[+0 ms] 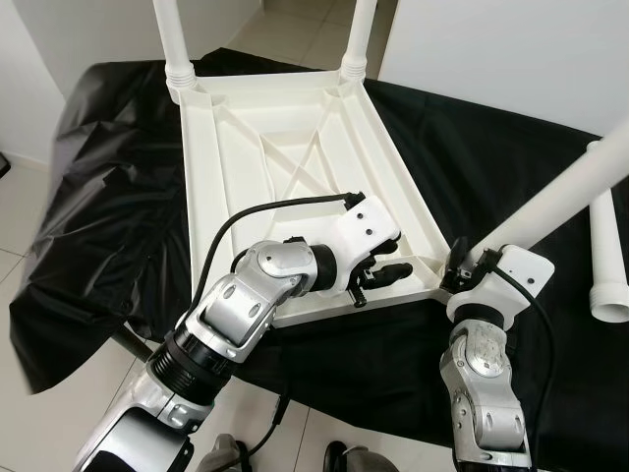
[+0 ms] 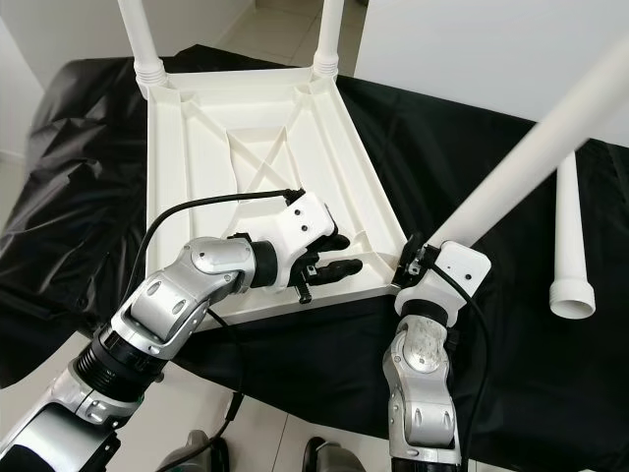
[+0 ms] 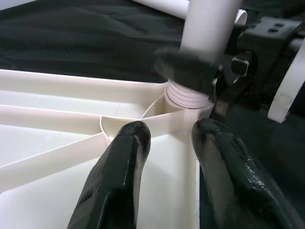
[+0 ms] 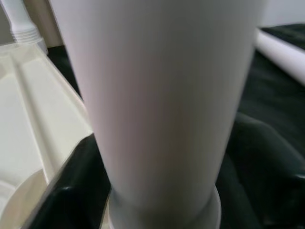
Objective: Building children table
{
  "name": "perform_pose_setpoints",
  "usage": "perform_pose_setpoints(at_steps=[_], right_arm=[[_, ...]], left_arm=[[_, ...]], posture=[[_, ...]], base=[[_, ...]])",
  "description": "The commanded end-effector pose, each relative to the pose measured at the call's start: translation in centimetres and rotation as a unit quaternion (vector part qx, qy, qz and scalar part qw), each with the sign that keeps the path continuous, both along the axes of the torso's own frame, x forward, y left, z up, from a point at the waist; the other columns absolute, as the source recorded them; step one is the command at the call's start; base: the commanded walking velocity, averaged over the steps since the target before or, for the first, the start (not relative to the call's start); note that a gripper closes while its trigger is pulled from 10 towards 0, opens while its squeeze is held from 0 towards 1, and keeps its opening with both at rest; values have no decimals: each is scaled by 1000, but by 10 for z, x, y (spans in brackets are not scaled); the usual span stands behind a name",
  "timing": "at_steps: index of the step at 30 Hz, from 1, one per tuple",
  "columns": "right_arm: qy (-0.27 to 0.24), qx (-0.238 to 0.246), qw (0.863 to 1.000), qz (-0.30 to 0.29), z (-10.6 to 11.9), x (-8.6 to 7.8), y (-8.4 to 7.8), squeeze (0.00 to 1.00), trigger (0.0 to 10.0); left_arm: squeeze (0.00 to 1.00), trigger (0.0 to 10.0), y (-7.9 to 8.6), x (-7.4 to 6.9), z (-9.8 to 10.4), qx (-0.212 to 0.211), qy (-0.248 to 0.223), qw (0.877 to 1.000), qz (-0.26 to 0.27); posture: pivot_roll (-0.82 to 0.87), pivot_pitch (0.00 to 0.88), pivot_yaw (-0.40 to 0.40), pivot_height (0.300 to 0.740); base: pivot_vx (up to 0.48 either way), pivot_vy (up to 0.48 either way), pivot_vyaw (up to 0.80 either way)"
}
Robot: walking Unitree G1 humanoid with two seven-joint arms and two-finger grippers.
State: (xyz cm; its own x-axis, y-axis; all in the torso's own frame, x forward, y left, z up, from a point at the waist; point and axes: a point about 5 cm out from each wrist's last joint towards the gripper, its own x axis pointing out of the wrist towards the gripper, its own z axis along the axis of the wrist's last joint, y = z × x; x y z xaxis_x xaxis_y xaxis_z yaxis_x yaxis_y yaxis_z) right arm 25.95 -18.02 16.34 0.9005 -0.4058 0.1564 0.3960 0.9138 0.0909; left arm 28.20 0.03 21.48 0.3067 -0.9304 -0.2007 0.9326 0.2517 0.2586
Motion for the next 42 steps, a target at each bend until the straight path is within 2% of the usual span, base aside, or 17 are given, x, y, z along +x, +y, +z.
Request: perform_pose_setpoints(at_steps=[1, 3, 4, 16, 19, 21, 28, 29, 30, 31, 34, 35, 37, 38, 39, 41, 42], right_arm=[[17, 9, 1000, -3, -9, -2, -5, 1000, 10000], [6, 4, 1000, 11, -6, 0, -7, 1000, 10000], [-5, -5, 999, 36, -1, 2, -9, 0, 10000], [-19, -41, 987, 156, 10, 10, -14, 0, 10000], [-26, -58, 974, 218, 16, 13, -17, 0, 10000], [-26, -58, 974, 218, 16, 13, -17, 0, 10000], [-22, -113, 947, 299, 22, 13, -31, 0, 10000], [-8, -127, 936, 329, 20, 12, -37, 0, 8314], [-8, -127, 936, 329, 20, 12, -37, 0, 8314], [1, -132, 931, 340, 18, 11, -41, 0, 4627], [24, -147, 923, 354, 13, 10, -48, 0, 4078], [30, -148, 919, 363, 11, 9, -50, 0, 5451], [38, -150, 915, 373, 9, 7, -52, 0, 4980], [41, -147, 913, 379, 8, 6, -53, 0, 5725], [47, -150, 910, 383, 6, 5, -55, 0, 4000], [51, -152, 909, 386, 5, 5, -56, 0, 4118], [52, -151, 908, 388, 4, 4, -57, 0, 4902]], left_arm=[[0, 10000, -2, -2, 0, 1, 0, 1000, -11], [0, 10000, -2, -2, 0, 1, 0, 1000, -11], [0, 10000, -2, -2, 0, 1, 0, 1000, -11], [0, 10000, -3, -1, 1, 0, 1, 1000, -12], [0, 10000, -3, -1, 1, 1, 0, 1000, -12], [0, 10000, -3, -1, 1, 1, 0, 1000, -12], [0, 10000, -2, 0, 1, 1, -1, 1000, -11], [0, 10000, -2, 0, 2, 1, 0, 1000, -11], [0, 10000, -2, 0, 2, 1, 0, 1000, -11], [0, 10000, -2, 0, 2, 1, -1, 1000, -10], [0, 10000, -2, 0, 2, 1, -2, 1000, -11], [0, 10000, -2, 0, 2, 0, -2, 1000, -11], [0, 10000, -2, 0, 2, 0, -2, 1000, -11], [0, 10000, -2, 0, 2, 0, -2, 1000, -12], [0, 10000, -2, 0, 2, 1, -2, 1000, -12], [0, 10000, -2, 0, 3, 0, -2, 1000, -13], [0, 10000, -2, 0, 3, 0, -2, 1000, -14]], posture=[[30, 142, -39, 740], [28, 143, -37, 740], [25, 144, -36, 740], [21, 142, -31, 740], [25, 142, -31, 740], [25, 142, -31, 740], [28, 142, -28, 740], [27, 141, -29, 740], [27, 141, -29, 740], [27, 141, -28, 740], [27, 141, -27, 740], [25, 141, -25, 740], [24, 140, -23, 740], [24, 140, -23, 740], [22, 137, -22, 740], [22, 137, -22, 740], [21, 137, -20, 740]], base=[[0, 0, 0], [0, 0, 0], [0, 0, 0], [0, 0, 0], [0, 0, 0], [0, 0, 0], [0, 0, 0], [0, 0, 0], [0, 0, 0], [0, 0, 0], [0, 0, 0], [0, 0, 0], [0, 0, 0], [0, 0, 0], [0, 0, 0], [0, 0, 0], [0, 0, 0]])
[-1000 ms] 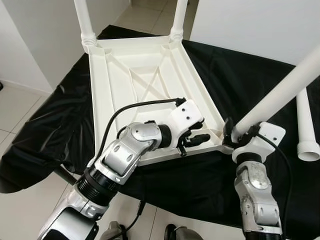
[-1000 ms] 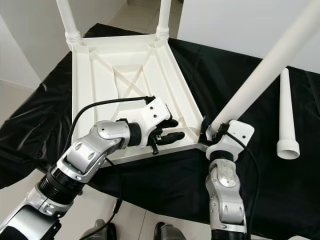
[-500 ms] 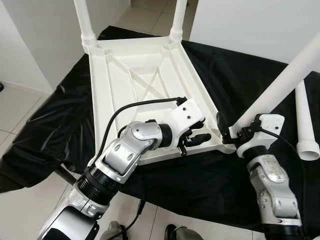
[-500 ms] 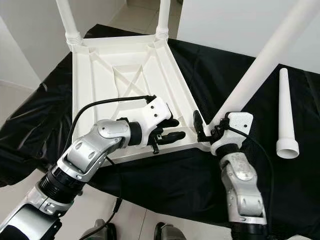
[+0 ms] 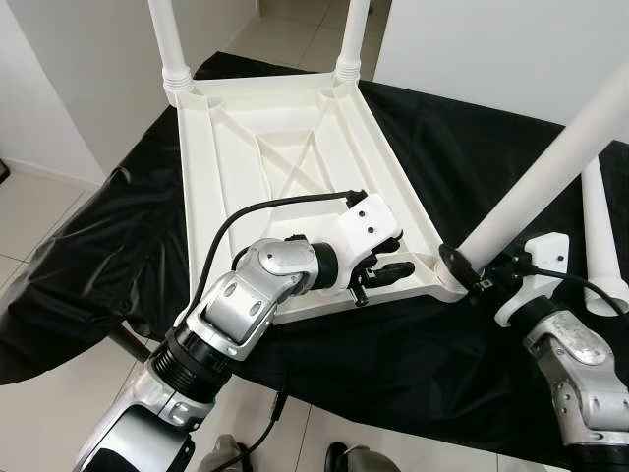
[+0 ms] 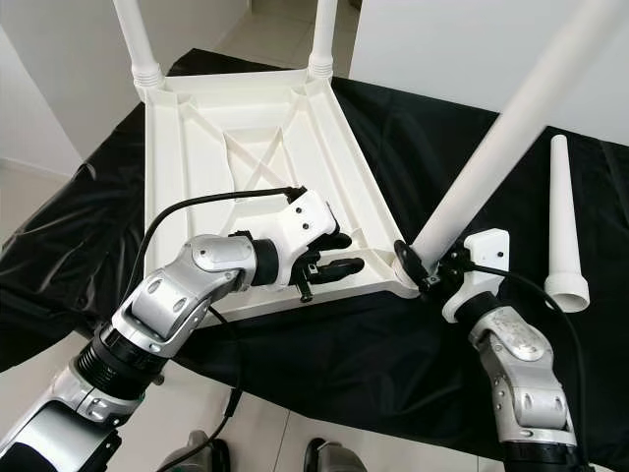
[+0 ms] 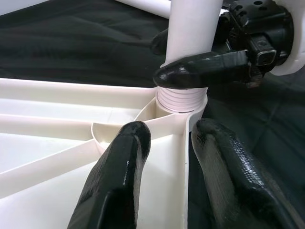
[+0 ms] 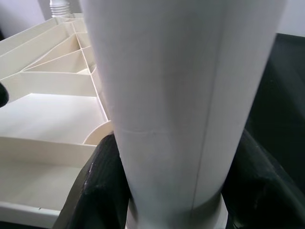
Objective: Building children table
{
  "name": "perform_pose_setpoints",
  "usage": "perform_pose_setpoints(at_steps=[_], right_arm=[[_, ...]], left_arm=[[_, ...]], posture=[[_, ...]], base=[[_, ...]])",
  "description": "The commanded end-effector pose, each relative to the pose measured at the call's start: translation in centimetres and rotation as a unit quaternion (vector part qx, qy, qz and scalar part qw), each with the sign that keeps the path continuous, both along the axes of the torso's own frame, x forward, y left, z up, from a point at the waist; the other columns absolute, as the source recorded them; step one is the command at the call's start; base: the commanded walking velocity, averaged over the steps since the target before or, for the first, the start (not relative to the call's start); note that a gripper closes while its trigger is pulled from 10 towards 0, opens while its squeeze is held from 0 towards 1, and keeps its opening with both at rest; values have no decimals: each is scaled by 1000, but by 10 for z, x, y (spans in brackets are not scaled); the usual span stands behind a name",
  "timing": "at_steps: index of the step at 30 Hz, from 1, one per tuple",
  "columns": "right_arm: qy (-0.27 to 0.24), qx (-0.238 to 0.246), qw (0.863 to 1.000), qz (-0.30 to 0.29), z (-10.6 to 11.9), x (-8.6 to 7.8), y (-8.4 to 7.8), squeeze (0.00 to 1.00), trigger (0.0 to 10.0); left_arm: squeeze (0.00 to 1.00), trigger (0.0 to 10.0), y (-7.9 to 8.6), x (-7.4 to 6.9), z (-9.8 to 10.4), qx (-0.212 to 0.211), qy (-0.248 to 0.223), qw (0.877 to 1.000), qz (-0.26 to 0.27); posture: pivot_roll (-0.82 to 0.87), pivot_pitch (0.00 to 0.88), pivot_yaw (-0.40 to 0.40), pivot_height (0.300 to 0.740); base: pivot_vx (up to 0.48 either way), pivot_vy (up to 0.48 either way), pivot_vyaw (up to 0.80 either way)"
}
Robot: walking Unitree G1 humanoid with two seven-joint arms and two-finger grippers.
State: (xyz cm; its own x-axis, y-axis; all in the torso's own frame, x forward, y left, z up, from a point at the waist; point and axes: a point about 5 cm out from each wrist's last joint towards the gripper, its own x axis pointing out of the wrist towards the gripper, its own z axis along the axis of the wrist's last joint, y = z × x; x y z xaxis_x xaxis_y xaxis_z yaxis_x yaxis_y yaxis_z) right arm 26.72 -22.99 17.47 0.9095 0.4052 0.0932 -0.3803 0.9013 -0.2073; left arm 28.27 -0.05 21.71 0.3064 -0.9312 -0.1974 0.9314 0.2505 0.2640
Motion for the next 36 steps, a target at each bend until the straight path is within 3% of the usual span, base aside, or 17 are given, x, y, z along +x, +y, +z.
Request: perform_pose_setpoints(at_steps=[1, 2, 5, 6, 8, 9, 11, 13, 19, 36], right_arm=[[18, -10, 1000, -1, -8, -3, -7, 0, 4902], [18, -3, 1000, 5, -8, -4, -7, 0, 392], [18, 2, 1000, 10, -8, -4, -7, 0, 0], [21, 3, 1000, 6, -9, -4, -7, 0, 2902], [23, 3, 1000, 3, -9, -3, -7, 0, 2902], [24, 7, 1000, 0, -10, -3, -7, 0, 10000], [25, 13, 1000, -6, -11, -3, -6, 0, 10000], [35, 57, 997, -37, -13, -1, -2, 0, 10000], [58, 94, 992, -60, -21, 2, 8, 0, 10000], [50, 96, 987, -121, -15, 9, 17, 0, 10000]], left_arm=[[0, 10000, -2, -1, 0, 1, 1, 1000, -13], [0, 10000, -2, -1, 0, 1, 1, 1000, -14], [0, 10000, -3, -1, 1, 1, 0, 1000, -16], [0, 10000, -3, -1, 1, 1, 0, 1000, -16], [0, 10000, -3, -2, 1, 1, 0, 1000, -17], [0, 10000, -3, -2, 1, 1, 0, 1000, -17], [0, 10000, -3, -2, 1, 1, 0, 1000, -17], [0, 10000, -4, -2, 0, 1, 1, 1000, -17], [0, 10000, -4, -3, 0, -1, 2, 1000, -18], [0, 10000, -5, -5, 1, -4, 5, 1000, -16]], posture=[[21, 137, -20, 740], [20, 135, -18, 740], [20, 134, -19, 740], [20, 134, -19, 740], [20, 134, -19, 740], [21, 132, -20, 740], [22, 132, -20, 740], [22, 131, -22, 740], [23, 128, -24, 740], [24, 138, -33, 740]], base=[[0, 0, 0], [0, 0, 0], [0, 0, 0], [0, 0, 0], [0, 0, 0], [0, 0, 0], [0, 0, 0], [0, 0, 0], [0, 0, 0], [0, 0, 0]])
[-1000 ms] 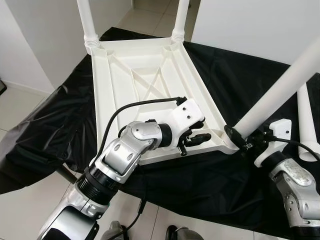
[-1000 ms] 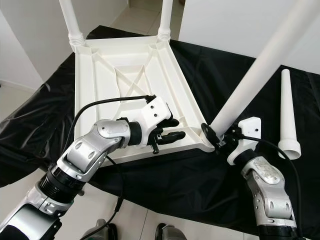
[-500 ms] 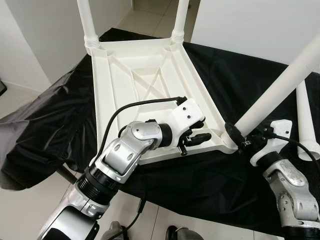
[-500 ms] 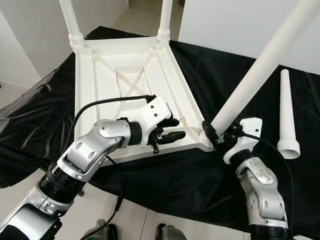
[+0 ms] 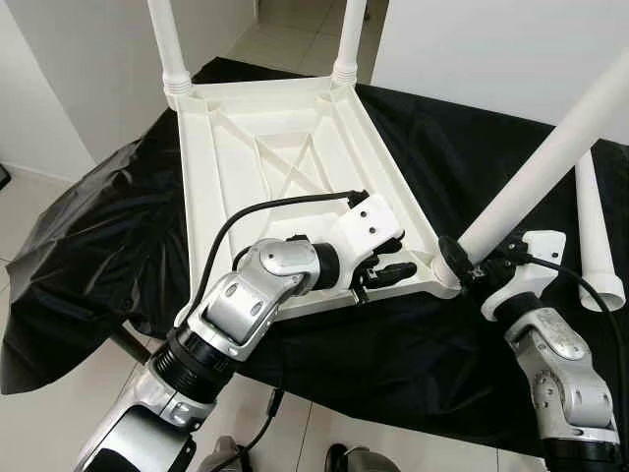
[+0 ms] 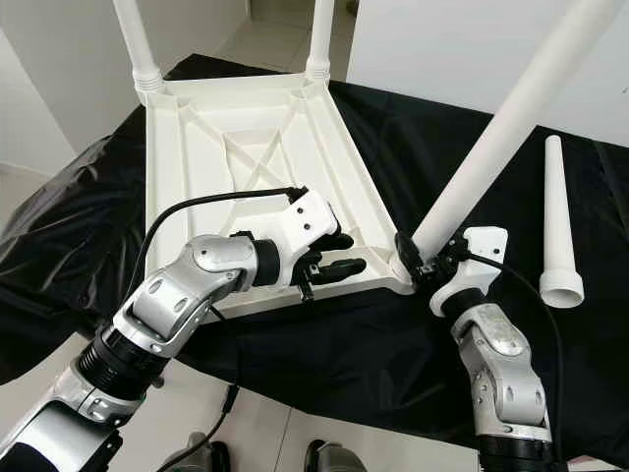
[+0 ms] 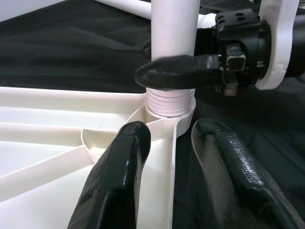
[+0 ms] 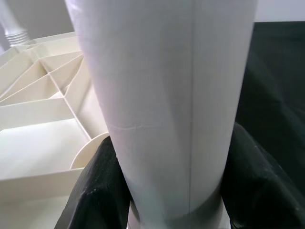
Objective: Building children table
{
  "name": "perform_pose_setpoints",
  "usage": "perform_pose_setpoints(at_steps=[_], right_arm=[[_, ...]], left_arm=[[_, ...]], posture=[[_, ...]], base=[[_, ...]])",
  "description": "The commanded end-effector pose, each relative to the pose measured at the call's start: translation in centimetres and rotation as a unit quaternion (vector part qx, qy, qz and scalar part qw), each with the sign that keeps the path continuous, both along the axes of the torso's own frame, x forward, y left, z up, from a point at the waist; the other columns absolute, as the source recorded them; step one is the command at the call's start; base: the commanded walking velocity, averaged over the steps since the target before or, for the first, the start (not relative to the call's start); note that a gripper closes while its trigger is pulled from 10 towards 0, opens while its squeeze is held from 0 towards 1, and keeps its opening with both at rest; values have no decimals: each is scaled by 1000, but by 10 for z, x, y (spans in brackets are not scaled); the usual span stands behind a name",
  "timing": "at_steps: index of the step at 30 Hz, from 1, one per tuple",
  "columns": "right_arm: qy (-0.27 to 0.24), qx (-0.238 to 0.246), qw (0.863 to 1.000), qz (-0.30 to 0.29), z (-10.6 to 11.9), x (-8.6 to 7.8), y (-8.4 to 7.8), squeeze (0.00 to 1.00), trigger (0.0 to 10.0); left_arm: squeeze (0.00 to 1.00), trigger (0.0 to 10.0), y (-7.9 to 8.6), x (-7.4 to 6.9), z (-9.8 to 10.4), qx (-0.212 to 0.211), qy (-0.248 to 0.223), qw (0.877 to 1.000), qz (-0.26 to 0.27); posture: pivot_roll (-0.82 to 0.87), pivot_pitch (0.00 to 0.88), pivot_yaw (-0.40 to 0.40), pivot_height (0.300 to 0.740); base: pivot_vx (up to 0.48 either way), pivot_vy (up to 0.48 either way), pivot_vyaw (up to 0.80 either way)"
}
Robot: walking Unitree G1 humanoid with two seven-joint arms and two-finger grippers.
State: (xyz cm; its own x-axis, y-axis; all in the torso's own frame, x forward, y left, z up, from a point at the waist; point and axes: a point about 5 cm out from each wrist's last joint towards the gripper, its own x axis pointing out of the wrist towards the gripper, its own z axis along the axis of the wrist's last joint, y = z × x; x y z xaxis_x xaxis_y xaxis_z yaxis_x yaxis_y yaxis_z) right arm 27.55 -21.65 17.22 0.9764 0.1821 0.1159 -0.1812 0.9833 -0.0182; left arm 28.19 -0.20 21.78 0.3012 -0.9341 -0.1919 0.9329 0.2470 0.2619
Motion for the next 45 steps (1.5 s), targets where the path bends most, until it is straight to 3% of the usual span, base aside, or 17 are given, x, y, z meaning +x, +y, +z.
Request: perform_pose_setpoints(at_steps=[1, 5, 16, 18, 20, 25, 27, 32, 34, 42, 45], right_arm=[[32, 6, 999, -23, -12, 0, 6, 0, 10000], [16, 7, 998, -63, -10, 0, 17, 0, 10000], [18, 55, 983, -173, -12, 0, 28, 0, 10000], [14, 65, 965, -255, -13, -3, 28, 0, 10000], [16, 75, 951, -299, -13, -5, 29, 0, 10000], [22, 81, 947, -309, -14, -5, 34, 0, 10000], [23, 82, 956, -281, -15, -4, 45, 0, 10000], [15, 76, 959, -273, -13, -3, 40, 0, 10000], [-11, 83, 965, -246, -7, -4, 36, 1000, 10000], [-39, 63, 984, -162, 2, 0, 21, 1000, 10000], [-36, 49, 994, -95, 6, 5, 14, 1000, 10000]], left_arm=[[0, 10000, -3, -4, 0, -1, 4, 1000, -12], [0, 10000, -3, -4, 0, -3, 5, 1000, -10], [0, 10000, -3, -5, -1, -5, 8, 1000, -8], [0, 10000, -3, -4, -1, -6, 9, 1000, -7], [0, 10000, -4, -4, -1, -7, 9, 1000, -7], [0, 10000, -4, -5, 0, -8, 9, 1000, -6], [0, 10000, -4, -5, 0, -9, 10, 1000, -5], [0, 10000, -4, -5, 0, -9, 11, 1000, -4], [0, 10000, -4, -5, 0, -10, 12, 1000, -6], [0, 10000, -6, -6, -1, -11, 11, 1000, -6], [0, 10000, -7, -6, -1, -12, 12, 1000, -7]], posture=[[25, 140, -36, 740], [27, 142, -38, 740], [30, 147, -42, 740], [29, 146, -47, 740], [29, 146, -47, 740], [32, 146, -51, 740], [32, 149, -49, 740], [32, 150, -50, 740], [28, 149, -52, 740], [19, 146, -56, 740], [16, 142, -54, 740]], base=[[0, 0, 0], [0, 0, 0], [0, 0, 0], [0, 0, 0], [0, 0, 0], [0, 0, 0], [0, 0, 0], [0, 0, 0], [0, 0, 0], [0, 0, 0], [0, 0, 0]])
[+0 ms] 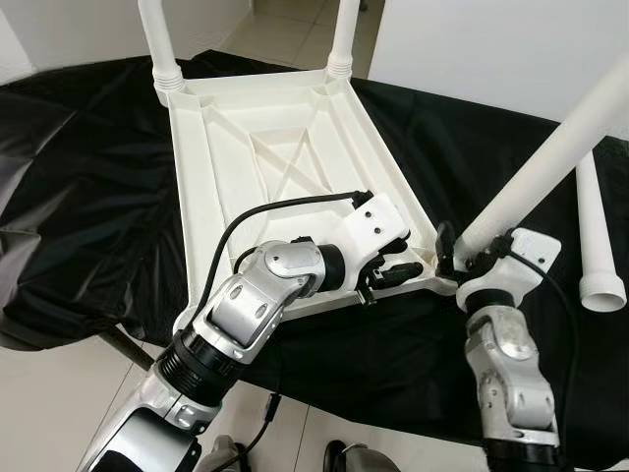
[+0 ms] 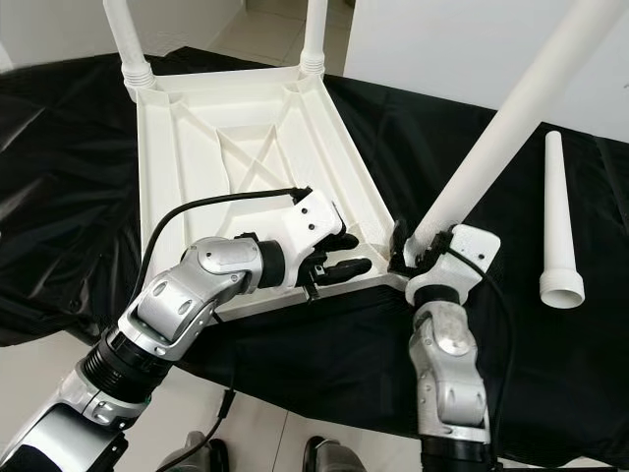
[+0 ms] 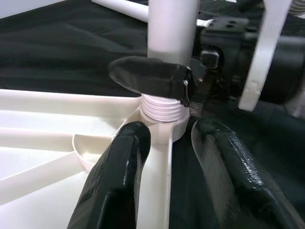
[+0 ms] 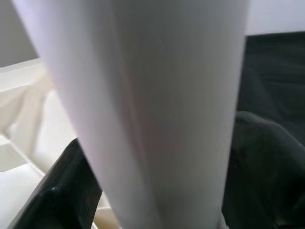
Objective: Building children table
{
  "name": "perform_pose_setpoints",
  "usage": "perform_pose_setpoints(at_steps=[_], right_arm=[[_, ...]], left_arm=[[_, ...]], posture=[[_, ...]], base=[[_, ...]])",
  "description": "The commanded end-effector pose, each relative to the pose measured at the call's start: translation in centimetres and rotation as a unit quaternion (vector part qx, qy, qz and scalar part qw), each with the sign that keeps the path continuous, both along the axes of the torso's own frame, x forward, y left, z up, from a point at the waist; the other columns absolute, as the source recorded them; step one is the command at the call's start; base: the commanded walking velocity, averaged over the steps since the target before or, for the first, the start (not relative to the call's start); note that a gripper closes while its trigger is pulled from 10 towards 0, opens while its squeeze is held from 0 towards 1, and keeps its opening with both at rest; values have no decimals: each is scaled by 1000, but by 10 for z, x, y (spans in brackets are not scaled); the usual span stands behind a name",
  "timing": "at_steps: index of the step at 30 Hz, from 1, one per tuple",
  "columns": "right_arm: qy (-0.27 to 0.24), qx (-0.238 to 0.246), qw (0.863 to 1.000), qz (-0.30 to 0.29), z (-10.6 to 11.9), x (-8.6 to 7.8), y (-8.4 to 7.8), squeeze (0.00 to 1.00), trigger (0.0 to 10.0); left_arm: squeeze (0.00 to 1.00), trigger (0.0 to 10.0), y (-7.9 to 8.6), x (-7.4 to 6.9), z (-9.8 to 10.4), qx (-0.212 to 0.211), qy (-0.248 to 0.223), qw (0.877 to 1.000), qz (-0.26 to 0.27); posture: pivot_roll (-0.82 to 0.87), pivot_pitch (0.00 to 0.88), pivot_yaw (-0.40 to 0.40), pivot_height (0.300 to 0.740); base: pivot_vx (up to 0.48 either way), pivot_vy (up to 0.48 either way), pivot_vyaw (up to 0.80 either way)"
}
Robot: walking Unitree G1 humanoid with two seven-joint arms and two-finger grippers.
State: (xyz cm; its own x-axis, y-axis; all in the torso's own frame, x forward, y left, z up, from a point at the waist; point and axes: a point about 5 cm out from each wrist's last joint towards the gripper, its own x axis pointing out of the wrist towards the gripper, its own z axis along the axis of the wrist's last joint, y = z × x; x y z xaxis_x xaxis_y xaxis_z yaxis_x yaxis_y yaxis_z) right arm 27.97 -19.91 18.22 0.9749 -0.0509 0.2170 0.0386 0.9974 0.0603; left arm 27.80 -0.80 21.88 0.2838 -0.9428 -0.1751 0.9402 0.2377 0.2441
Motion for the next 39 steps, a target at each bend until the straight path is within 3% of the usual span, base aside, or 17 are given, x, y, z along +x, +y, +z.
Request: perform_pose_setpoints(at_steps=[1, 3, 4, 5, 6, 18, 19, 20, 21, 22, 24, 25, 38, 39], right_arm=[[11, -3, 999, 36, -3, 1, -5, 1000, 10000], [10, -9, 999, 46, -2, 1, -5, 1000, 10000], [11, -21, 997, 67, 0, 2, -7, 616, 10000], [18, -28, 995, 91, 0, 3, -11, 0, 10000], [24, -51, 990, 127, 0, 4, -19, 0, 10000], [51, -98, 972, 205, -6, 5, -37, 0, 10000], [54, -107, 969, 218, -6, 7, -40, 0, 8510], [54, -107, 969, 218, -6, 7, -40, 0, 8510], [55, -111, 967, 224, -7, 8, -41, 0, 5882], [56, -108, 964, 238, -8, 8, -41, 0, 1686], [57, -105, 961, 248, -9, 8, -41, 0, 1686], [56, -101, 961, 251, -10, 9, -42, 0, 0], [60, -89, 965, 237, -18, 10, -48, 0, 0], [60, -89, 966, 236, -18, 9, -47, 0, 10000]], left_arm=[[0, 10000, -1, -2, -2, -1, 5, 1000, 0], [0, 10000, -1, -2, -3, -1, 4, 1000, -1], [0, 10000, -1, -2, -3, 0, 4, 1000, -1], [0, 10000, -1, -2, -3, 0, 4, 1000, -2], [0, 10000, -1, -2, -2, 1, 3, 1000, -3], [0, 10000, 0, -4, -3, 3, 3, 1000, -3], [0, 10000, 1, -4, -3, 3, 3, 1000, -3], [0, 10000, 1, -4, -3, 3, 3, 1000, -3], [0, 10000, 0, -5, -3, 3, 3, 1000, -4], [0, 10000, 0, -5, -3, 3, 4, 1000, -4], [0, 10000, 0, -5, -3, 2, 4, 1000, -4], [0, 10000, 0, -5, -3, 2, 5, 1000, -5], [0, 10000, -1, -8, -5, 3, 10, 1000, -8], [0, 10000, -1, -8, -5, 3, 10, 1000, -8]], posture=[[17, 141, -54, 740], [17, 141, -54, 740], [17, 138, -51, 740], [18, 138, -50, 740], [19, 136, -48, 740], [29, 134, -48, 740], [31, 133, -47, 740], [31, 133, -47, 740], [31, 133, -47, 740], [30, 133, -45, 740], [31, 134, -45, 740], [32, 136, -45, 740], [29, 152, -40, 740], [29, 152, -40, 740]], base=[[0, 0, 0], [0, 0, 0], [0, 0, 0], [0, 0, 0], [0, 0, 0], [0, 0, 0], [0, 0, 0], [0, 0, 0], [0, 0, 0], [0, 0, 0], [0, 0, 0], [0, 0, 0], [0, 0, 0], [0, 0, 0]])
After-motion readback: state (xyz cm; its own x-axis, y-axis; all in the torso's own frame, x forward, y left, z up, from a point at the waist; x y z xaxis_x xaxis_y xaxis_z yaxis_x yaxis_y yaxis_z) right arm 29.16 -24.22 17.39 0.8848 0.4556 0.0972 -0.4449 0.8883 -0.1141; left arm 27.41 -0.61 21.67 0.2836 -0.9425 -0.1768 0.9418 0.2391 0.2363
